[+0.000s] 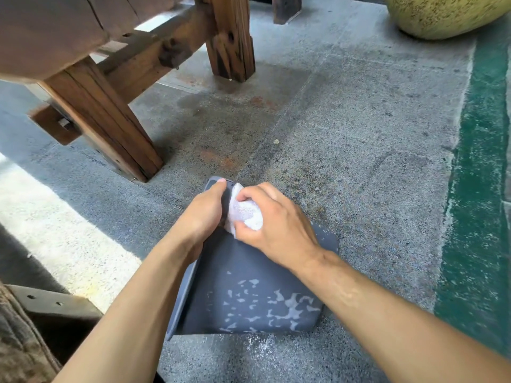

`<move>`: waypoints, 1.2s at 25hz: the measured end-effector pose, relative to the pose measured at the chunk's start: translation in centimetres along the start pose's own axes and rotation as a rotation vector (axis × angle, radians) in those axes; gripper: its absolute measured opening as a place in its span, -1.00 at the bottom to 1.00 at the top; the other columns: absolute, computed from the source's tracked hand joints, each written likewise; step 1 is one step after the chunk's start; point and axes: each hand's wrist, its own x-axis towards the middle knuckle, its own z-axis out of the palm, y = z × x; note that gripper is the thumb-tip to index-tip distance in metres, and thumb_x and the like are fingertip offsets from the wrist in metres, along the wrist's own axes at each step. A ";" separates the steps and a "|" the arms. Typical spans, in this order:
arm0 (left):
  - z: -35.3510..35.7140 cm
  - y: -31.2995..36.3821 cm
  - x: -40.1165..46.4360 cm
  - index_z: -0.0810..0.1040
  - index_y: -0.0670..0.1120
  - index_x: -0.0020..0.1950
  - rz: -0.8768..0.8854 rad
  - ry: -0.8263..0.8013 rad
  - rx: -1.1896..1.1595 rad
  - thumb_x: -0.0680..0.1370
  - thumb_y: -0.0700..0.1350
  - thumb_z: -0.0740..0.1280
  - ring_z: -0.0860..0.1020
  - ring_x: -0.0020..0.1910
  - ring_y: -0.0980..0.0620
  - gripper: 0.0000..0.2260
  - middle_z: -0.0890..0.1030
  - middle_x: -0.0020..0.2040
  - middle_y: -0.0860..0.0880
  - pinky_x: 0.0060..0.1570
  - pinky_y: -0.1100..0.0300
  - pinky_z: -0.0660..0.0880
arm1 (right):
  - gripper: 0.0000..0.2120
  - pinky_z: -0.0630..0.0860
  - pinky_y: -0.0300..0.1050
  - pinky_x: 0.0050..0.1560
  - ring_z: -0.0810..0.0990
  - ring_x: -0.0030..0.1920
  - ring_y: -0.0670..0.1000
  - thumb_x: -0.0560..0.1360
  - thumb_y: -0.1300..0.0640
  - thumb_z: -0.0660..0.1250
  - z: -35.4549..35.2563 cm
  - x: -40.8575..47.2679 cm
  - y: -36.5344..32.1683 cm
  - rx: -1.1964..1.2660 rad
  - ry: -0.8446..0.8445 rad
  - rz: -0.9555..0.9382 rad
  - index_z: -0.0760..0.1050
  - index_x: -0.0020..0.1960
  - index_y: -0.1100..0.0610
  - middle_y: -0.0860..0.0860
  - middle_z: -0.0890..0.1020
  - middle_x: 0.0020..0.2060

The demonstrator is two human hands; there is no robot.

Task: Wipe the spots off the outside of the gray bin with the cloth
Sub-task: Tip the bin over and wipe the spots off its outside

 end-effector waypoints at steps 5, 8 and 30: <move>-1.3 -0.6 0.3 0.68 -0.11 0.06 -0.063 0.046 -0.038 0.43 0.37 0.21 0.70 0.09 -0.10 -0.40 0.76 0.06 -0.09 0.35 -0.10 0.48 | -0.55 0.55 -0.01 -0.09 0.58 -0.02 0.14 0.38 -0.15 0.42 -1.6 -1.2 2.7 -0.212 -0.175 0.176 0.43 0.22 -0.09 -0.06 0.49 0.08; -1.5 -0.5 0.1 0.64 -0.17 -0.03 -0.031 0.131 -0.002 0.53 0.29 0.16 0.67 0.09 -0.11 -0.46 0.73 0.06 -0.12 0.32 -0.06 0.50 | -0.51 0.60 0.06 0.01 0.60 0.01 0.12 0.43 -0.11 0.44 -2.5 -2.5 5.3 -0.361 -0.311 0.271 0.39 0.28 -0.02 -0.01 0.48 0.11; 1.2 1.6 -1.8 0.55 -0.09 -0.12 -0.142 -0.132 -0.363 0.69 -0.08 0.18 0.59 -0.39 -0.05 -0.75 0.63 -0.30 -0.12 -0.39 0.17 0.61 | -0.46 0.28 -0.34 0.16 0.45 0.11 0.01 0.48 0.25 0.38 -2.0 -0.3 -0.8 0.156 0.029 0.156 0.40 0.45 0.19 0.10 0.43 0.21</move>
